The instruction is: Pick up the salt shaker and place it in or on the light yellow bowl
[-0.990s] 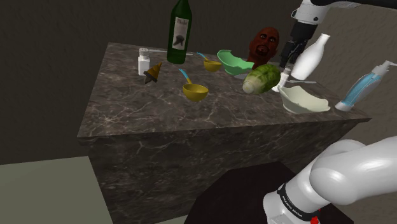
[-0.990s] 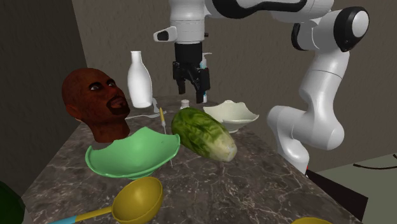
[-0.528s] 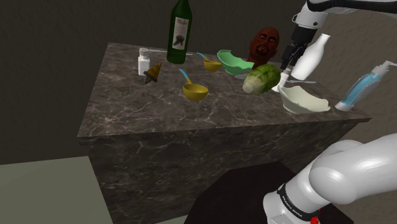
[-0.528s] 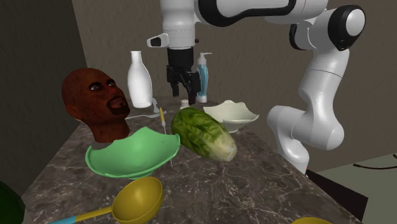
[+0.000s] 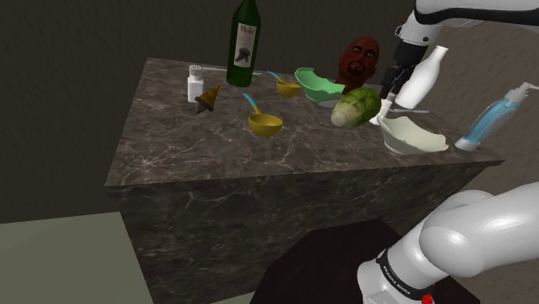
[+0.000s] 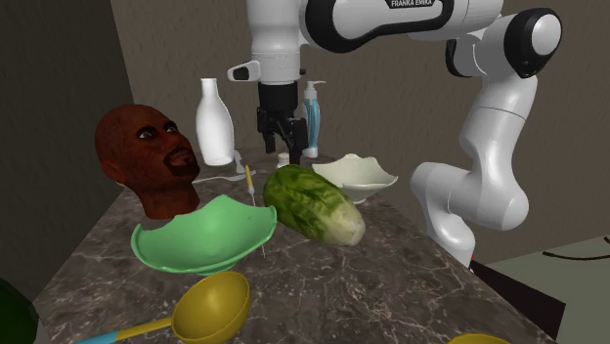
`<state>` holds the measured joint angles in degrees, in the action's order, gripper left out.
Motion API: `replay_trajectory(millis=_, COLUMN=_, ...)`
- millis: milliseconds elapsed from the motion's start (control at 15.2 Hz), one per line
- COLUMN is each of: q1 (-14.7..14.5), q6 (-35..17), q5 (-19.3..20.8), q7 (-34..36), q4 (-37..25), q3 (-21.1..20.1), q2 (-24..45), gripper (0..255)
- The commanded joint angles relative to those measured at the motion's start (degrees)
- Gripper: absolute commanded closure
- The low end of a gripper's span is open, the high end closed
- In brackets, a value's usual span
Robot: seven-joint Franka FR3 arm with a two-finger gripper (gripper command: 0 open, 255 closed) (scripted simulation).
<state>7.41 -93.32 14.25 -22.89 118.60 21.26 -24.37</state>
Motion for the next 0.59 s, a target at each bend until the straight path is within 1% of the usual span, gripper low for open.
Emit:
replay_trajectory(millis=0, q1=-0.1, q6=0.1, q5=-0.1, q7=0.0, q4=0.2, q3=-0.1, q2=0.1, gripper=0)
replay_trajectory(millis=66, q1=-0.1, q6=0.1, q5=-0.1, q7=0.0, q4=0.2, q3=-0.1, q2=0.1, gripper=0)
replay_trajectory(millis=132, q1=-0.1, q6=0.1, q5=-0.1, q7=0.1, q4=0.3, q3=-0.1, q2=0.0, gripper=255)
replay_trajectory(millis=528, q1=-0.1, q6=-0.1, q5=-0.1, q7=-0.1, q4=0.3, q3=0.1, q2=0.2, gripper=255)
